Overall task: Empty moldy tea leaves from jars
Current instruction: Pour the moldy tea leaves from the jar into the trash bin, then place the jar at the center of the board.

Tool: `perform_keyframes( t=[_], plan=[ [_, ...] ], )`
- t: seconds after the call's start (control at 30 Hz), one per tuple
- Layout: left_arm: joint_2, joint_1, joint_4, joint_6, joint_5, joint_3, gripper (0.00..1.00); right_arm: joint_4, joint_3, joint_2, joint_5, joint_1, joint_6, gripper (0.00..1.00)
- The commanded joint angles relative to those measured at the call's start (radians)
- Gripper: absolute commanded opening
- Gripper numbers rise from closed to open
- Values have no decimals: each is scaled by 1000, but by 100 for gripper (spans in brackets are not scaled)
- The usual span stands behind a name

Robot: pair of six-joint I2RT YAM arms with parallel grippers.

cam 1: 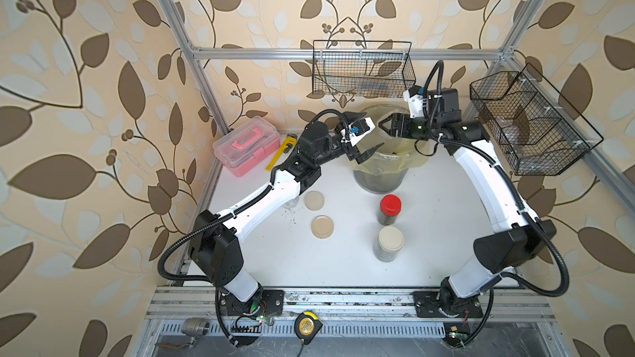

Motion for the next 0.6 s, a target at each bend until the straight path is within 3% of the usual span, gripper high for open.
perform_keyframes(
  t=[0.0, 0.2, 0.33, 0.57],
  plan=[
    [42, 4, 63, 28, 69, 97, 99, 278, -107, -104, -175, -28, 155, 23],
    [125, 5, 134, 26, 195, 191, 99, 478, -264, -224, -308, -49, 300, 23],
    [172, 4, 278, 6, 288, 199, 99, 624, -339, -257, -407, -44, 406, 23],
    [218, 4, 456, -70, 318, 206, 99, 731, -382, -249, -483, 5, 471, 24]
  ],
)
